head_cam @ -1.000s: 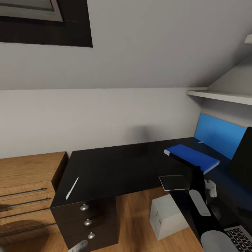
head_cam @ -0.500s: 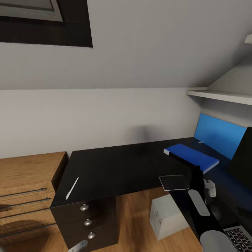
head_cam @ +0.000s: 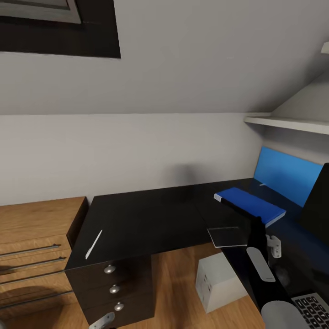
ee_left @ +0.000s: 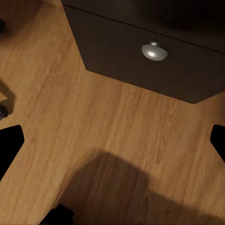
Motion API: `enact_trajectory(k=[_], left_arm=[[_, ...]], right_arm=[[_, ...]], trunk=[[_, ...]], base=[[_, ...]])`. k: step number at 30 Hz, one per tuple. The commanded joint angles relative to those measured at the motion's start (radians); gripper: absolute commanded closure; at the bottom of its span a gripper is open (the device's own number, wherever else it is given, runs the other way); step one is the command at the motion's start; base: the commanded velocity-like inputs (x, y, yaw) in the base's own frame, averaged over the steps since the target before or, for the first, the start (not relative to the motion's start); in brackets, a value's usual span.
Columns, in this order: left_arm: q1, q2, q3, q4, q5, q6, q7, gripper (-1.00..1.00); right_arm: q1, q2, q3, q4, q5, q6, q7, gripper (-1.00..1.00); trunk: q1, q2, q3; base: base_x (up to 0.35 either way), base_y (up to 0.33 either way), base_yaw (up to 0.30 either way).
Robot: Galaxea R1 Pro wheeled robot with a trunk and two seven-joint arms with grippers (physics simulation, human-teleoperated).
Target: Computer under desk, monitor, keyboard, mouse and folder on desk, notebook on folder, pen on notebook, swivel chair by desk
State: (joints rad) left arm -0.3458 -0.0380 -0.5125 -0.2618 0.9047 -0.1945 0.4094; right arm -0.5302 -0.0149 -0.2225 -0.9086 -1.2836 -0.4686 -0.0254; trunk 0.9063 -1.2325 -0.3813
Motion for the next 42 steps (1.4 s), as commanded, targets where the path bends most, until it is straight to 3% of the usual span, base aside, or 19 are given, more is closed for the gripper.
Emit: enact_trajectory(k=[1, 11, 16, 18, 23, 24, 26, 28, 31, 34, 38, 42], left_arm=[[-0.001, 0.0, -0.009, 0.0, 0.01, -0.005, 0.005, -1.0], [0.0, 0.0, -0.016, -0.009, 0.009, 0.0, -0.025, -1.0], [-0.001, 0.0, -0.038, -0.093, 0.009, 0.026, -0.062, -1.0], [-0.001, 0.004, -0.064, -0.178, 0.01, 0.09, -0.066, -1.0], [-0.001, 0.045, -0.095, -0.416, 0.019, 0.383, -0.065, -1.0], [-0.001, 0.058, -0.098, -0.476, 0.026, 0.455, -0.064, -1.0], [-0.001, 0.07, -0.099, -0.551, 0.054, 0.535, -0.064, -1.0], [-0.001, 0.076, -0.099, -0.589, 0.084, 0.574, -0.063, -1.0], [-0.001, 0.087, -0.1, -0.667, 0.173, 0.661, -0.051, -1.0], [0.0, 0.102, -0.104, -0.731, 0.218, 0.721, -0.018, -1.0], [0.024, 0.124, -0.106, -0.828, 0.24, 0.752, 0.056, -1.0], [0.089, 0.14, -0.107, -0.955, 0.248, 0.762, 0.195, -1.0]], right_arm=[[-0.001, 0.0, 0.002, -0.001, -0.004, -0.003, -0.002, 1.0], [-0.001, -0.001, 0.0, -0.002, -0.019, -0.008, -0.001, 1.0], [-0.001, -0.002, 0.0, -0.006, -0.024, -0.009, -0.001, 1.0], [-0.001, -0.003, 0.0, -0.008, -0.024, -0.009, -0.001, 1.0], [-0.001, -0.004, -0.001, -0.013, -0.023, -0.009, -0.002, 1.0], [-0.001, -0.004, -0.002, -0.016, -0.023, -0.009, -0.002, 1.0], [-0.001, -0.004, -0.002, -0.022, -0.023, -0.008, -0.003, 1.0], [-0.001, -0.005, -0.002, -0.025, -0.023, -0.008, -0.003, 1.0], [-0.001, -0.005, -0.003, -0.028, -0.023, -0.007, -0.004, 1.0], [-0.001, -0.005, -0.003, -0.029, -0.023, -0.008, -0.004, 1.0], [-0.001, -0.005, -0.003, -0.031, -0.023, -0.008, -0.003, 1.0], [-0.001, -0.005, -0.003, -0.038, -0.023, -0.008, -0.002, 1.0]], trunk=[[0.004, -0.008, -0.004], [0.042, -0.078, -0.036], [0.061, -0.113, -0.051], [0.069, -0.127, -0.058], [0.088, -0.162, -0.073], [0.092, -0.169, -0.076], [0.1, -0.183, -0.083], [0.107, -0.197, -0.089], [0.119, -0.218, -0.098], [0.13, -0.239, -0.108], [0.146, -0.267, -0.12], [0.161, -0.295, -0.133]], base=[[0.0, 0.0, 0.0], [0.0, 0.0, 0.0], [0.0, 0.0, 0.0], [0.0, 0.0, 0.0], [0.0, 0.0, 0.0], [0.0, 0.0, 0.0], [0.0, 0.0, 0.0], [0.0, 0.0, 0.0], [0.0, 0.0, 0.0], [0.0, 0.0, 0.0], [0.0, 0.0, 0.0], [0.0, 0.0, 0.0]])
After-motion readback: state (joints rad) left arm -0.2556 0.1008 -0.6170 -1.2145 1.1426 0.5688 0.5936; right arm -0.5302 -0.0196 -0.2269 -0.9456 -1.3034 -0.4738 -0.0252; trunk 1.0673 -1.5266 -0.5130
